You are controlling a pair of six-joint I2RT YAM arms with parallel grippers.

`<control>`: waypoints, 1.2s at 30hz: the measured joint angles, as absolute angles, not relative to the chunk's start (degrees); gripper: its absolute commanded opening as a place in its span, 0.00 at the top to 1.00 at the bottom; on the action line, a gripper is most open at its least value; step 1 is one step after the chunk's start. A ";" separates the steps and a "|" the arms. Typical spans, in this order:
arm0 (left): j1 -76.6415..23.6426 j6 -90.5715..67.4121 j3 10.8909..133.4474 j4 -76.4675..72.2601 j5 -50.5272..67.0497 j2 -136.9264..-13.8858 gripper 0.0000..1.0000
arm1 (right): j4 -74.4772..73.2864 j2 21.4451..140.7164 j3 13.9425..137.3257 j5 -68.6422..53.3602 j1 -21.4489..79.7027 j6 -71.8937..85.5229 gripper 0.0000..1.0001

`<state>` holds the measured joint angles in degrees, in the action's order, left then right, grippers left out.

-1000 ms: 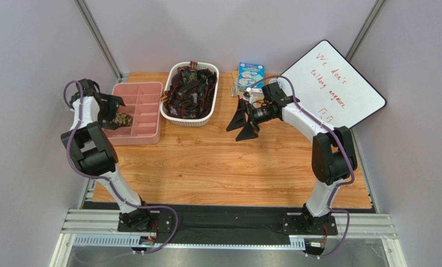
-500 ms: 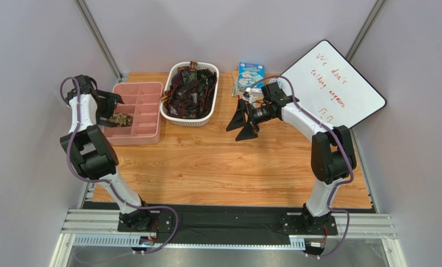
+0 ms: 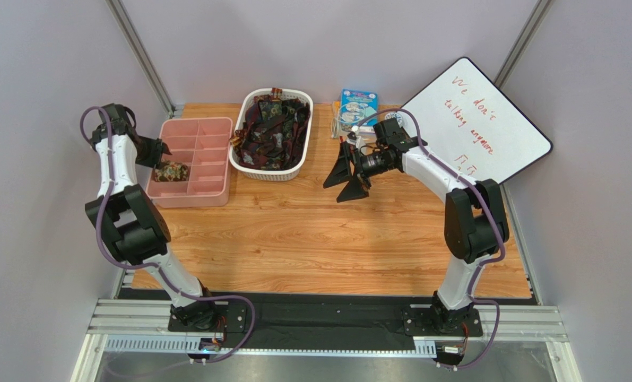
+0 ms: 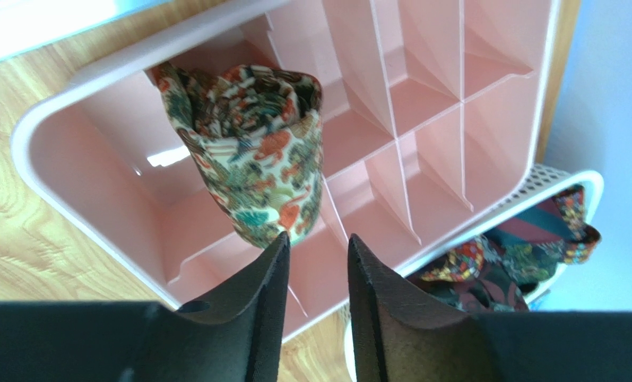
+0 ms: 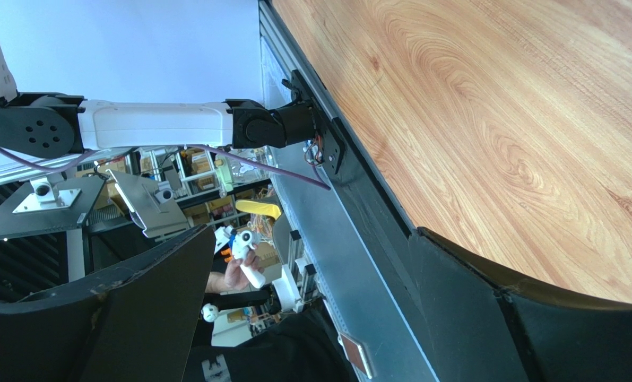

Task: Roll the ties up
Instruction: Reset both arms

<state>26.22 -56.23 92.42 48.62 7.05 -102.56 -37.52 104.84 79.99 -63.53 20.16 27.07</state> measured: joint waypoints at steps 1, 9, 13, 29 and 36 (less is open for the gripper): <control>26.22 -56.23 92.42 48.60 6.66 -102.91 0.66 | -37.52 104.84 79.99 -63.53 20.16 27.07 0.00; 26.24 -55.59 92.40 47.16 3.01 -108.22 0.77 | -37.52 104.86 79.99 -63.53 20.16 27.07 0.00; 26.24 -54.61 92.42 45.04 2.35 -111.28 0.81 | -37.54 105.01 79.99 -63.53 20.16 26.92 0.00; 19.07 -37.41 92.29 39.22 -0.16 -99.55 0.00 | -44.82 104.68 87.53 -60.42 15.40 19.92 0.00; 7.49 -19.55 93.38 36.91 2.44 -86.41 0.01 | -49.23 99.63 89.97 -53.10 7.03 12.45 0.00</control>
<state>7.49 -19.55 93.38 36.91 2.44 -86.41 -49.23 99.63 89.97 -53.10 7.03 12.45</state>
